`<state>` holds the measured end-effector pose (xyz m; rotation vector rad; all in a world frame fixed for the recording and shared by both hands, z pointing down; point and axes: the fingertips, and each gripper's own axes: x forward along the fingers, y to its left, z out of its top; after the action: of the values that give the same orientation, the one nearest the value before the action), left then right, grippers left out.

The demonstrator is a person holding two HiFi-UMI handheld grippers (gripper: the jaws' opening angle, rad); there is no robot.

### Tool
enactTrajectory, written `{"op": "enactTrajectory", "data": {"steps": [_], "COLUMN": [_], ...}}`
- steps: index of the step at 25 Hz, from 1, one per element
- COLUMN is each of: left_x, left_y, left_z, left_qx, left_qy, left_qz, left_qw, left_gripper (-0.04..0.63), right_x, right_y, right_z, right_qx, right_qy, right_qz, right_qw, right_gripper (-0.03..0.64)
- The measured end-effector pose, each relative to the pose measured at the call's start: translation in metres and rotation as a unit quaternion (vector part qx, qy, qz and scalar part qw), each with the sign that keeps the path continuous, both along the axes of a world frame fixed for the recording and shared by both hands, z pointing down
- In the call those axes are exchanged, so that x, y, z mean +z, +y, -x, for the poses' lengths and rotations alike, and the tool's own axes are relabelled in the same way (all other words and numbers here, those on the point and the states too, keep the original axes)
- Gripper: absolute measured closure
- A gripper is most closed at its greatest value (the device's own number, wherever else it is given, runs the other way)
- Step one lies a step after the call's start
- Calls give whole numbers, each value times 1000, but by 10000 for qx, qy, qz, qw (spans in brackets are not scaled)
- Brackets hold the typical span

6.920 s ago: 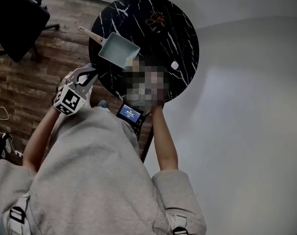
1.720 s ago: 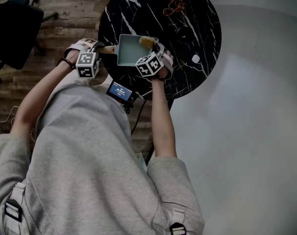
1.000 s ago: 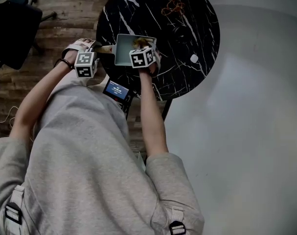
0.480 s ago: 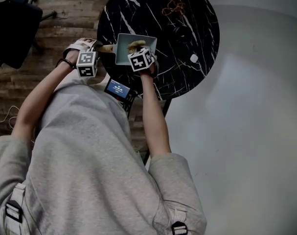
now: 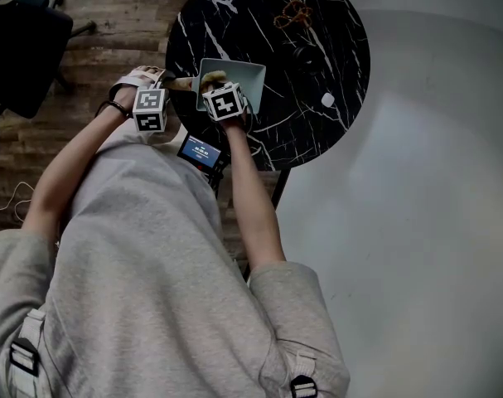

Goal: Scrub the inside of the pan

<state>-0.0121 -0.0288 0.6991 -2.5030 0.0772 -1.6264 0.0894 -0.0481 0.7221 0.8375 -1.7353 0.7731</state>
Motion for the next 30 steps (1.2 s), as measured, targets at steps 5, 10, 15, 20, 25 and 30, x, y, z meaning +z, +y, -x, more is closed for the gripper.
{"op": "enactTrajectory", "data": {"steps": [5, 10, 15, 20, 25, 30], "left_x": [1, 1, 0, 0, 1, -1], "left_y": [1, 2, 5, 6, 7, 8], "left_z": [-1, 1, -1, 0, 0, -2], "left_qx": [-20, -57, -74, -108, -138, -267], "left_qy": [-24, -3, 50, 80, 99, 219], "left_qz": [0, 10, 11, 21, 9, 151], "left_qw": [10000, 10000, 10000, 9999, 9999, 9993], "left_gripper": [459, 459, 457, 457, 457, 458], "right_x": [2, -6, -45, -55, -31, -2], "right_y": [4, 8, -1, -10, 10, 29], "right_z": [9, 11, -16, -84, -109, -114], "right_qx": [462, 1252, 1352, 320, -804, -1468], "right_qy": [-596, -1686, -1921, 63, 1236, 1776], "right_qz": [317, 542, -121, -757, -234, 166], "right_qw": [9966, 9762, 9719, 9966, 9888, 9729], "right_gripper": [606, 606, 606, 606, 606, 606]}}
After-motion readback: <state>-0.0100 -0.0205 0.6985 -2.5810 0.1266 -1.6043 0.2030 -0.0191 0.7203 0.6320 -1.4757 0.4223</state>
